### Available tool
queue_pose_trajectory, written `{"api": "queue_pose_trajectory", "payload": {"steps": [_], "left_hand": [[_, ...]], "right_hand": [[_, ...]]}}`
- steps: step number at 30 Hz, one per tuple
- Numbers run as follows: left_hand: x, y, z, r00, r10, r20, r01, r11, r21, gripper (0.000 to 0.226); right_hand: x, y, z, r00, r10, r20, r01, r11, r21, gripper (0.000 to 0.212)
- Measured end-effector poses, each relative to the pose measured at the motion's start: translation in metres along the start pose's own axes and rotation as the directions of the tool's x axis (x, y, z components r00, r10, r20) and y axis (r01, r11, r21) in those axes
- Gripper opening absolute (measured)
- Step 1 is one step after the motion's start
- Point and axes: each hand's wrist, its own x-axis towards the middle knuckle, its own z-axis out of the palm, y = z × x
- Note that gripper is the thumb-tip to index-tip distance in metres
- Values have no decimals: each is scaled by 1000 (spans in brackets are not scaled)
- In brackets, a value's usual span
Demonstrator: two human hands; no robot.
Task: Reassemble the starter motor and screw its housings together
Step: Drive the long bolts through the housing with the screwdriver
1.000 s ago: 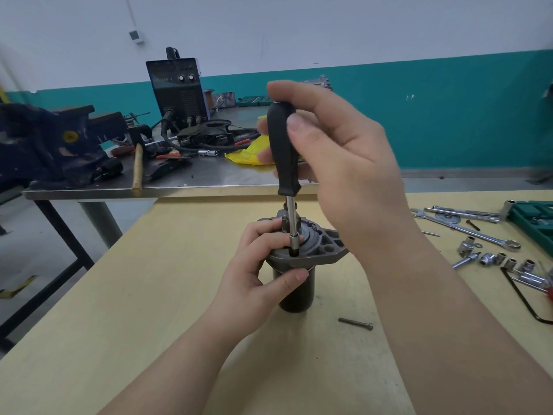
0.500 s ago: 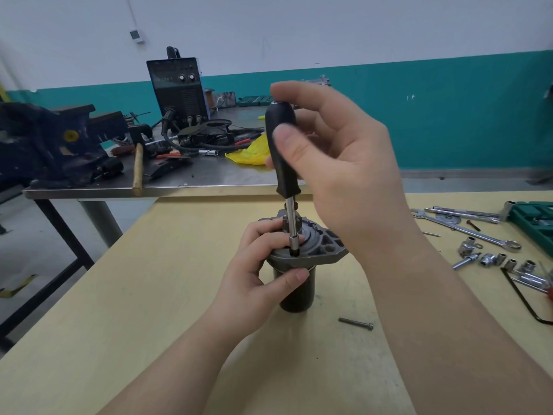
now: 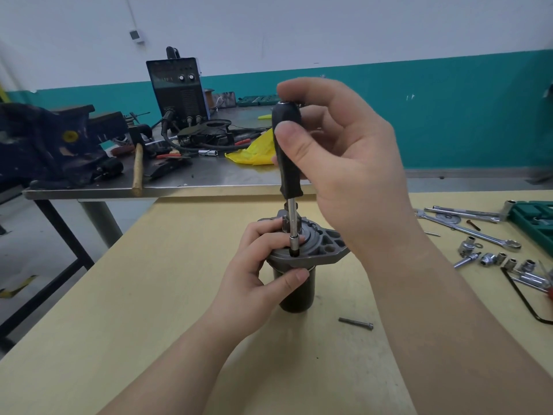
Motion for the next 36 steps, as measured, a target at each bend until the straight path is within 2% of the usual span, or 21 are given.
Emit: {"api": "queue_pose_trajectory", "payload": {"steps": [3,5,9,11,13,17,19,21,24,25,27,30,32,34,36], "left_hand": [[0,-1,0,1000,1,1,-1,1000,4,35],[0,-1,0,1000,-6,2,6,1000,5,35],[1,1,0,1000,11,4,-11,1000,14,37],[1,1,0,1000,17,3,-17,1000,17,38],[1,1,0,1000,13,-1,-13,1000,17,38],[0,1,0,1000,-2,-5,2,1000,19,35],[1,1,0,1000,-12,-5,12,1000,16,34],[1,1,0,1000,-5,-2,5,1000,14,35],[1,2,1,1000,5,-5,-5,1000,13,36],[1,2,1,1000,7,-6,-7,1000,15,36],[1,2,1,1000,11,-5,-11,1000,17,37],[1,2,1,1000,1,-9,-1,1000,11,34],[1,2,0,1000,-10,-10,10,1000,3,33],[0,2,0,1000,-15,-8,15,1000,4,33],[0,3,0,1000,-15,-7,15,1000,11,35]], "right_hand": [[0,4,4,995,-75,-61,65,987,-146,26],[0,4,5,994,-80,-69,68,984,-167,25],[0,-1,-1,997,54,51,-60,992,113,28],[-1,-4,-4,989,74,125,-91,986,136,32],[-1,-4,-3,991,50,122,-59,996,69,31],[-2,3,3,998,-44,-45,36,984,-172,32],[-2,5,4,994,-76,-82,56,972,-229,32],[-2,4,4,996,-38,-77,26,987,-159,27],[-1,-1,0,996,87,32,-90,991,103,28],[-1,-2,-1,993,99,68,-108,985,138,30],[-1,-4,-1,996,60,68,-65,995,78,31],[-2,0,4,999,-24,-22,21,993,-119,32],[-3,3,6,996,-58,-67,44,981,-191,30],[-2,4,6,996,-48,-69,37,988,-153,26],[0,2,3,1000,5,-31,-6,999,-35,25]]}}
